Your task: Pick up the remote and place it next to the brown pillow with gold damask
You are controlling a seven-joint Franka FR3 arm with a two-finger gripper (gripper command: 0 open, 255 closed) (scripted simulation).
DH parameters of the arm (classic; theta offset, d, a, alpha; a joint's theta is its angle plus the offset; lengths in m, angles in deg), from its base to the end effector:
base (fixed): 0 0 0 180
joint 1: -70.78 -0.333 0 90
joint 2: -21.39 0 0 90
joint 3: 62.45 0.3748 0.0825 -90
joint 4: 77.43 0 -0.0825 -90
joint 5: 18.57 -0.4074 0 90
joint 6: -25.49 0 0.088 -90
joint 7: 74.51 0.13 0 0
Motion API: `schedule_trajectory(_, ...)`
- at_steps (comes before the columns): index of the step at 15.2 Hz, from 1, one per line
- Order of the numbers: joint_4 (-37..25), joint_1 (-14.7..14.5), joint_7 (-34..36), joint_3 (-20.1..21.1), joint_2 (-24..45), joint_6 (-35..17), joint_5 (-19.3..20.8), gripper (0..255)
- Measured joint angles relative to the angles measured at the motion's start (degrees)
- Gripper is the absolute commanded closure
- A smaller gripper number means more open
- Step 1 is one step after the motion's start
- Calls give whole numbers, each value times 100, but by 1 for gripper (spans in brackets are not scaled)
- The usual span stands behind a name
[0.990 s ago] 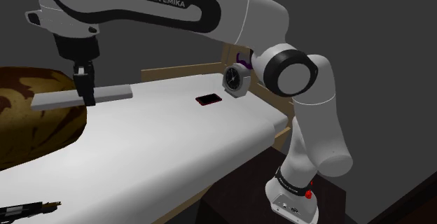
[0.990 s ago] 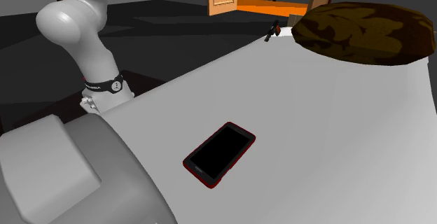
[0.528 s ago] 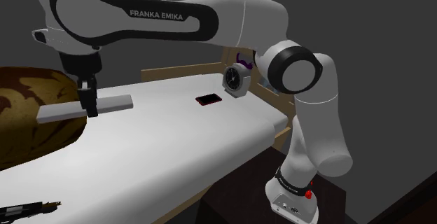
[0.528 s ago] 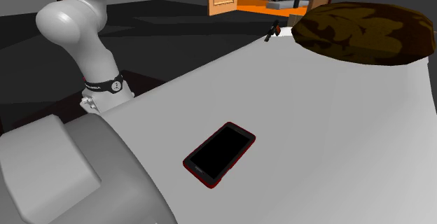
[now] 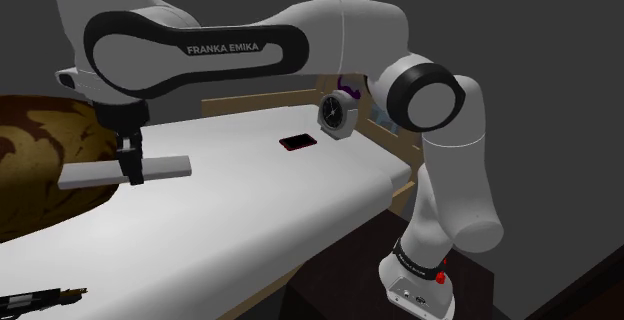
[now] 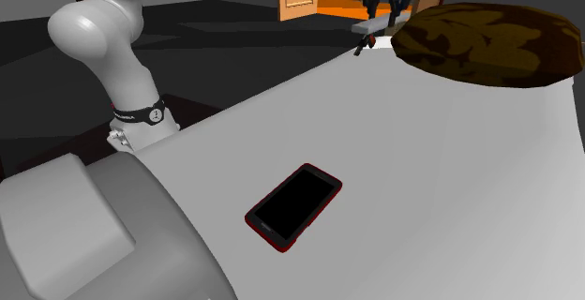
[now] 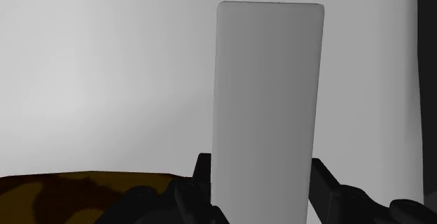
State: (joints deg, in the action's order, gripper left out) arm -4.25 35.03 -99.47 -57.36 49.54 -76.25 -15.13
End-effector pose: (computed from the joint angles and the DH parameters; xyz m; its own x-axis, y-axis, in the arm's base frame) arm 0.5842 0.4768 0.4970 0.4087 0.9127 0.0009 0.9125 -0.4087 0.0192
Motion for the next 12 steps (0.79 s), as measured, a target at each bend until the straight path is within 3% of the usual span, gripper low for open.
schedule_trajectory(12, 741, 11, 39, -12, 125, -877, 23, 255)
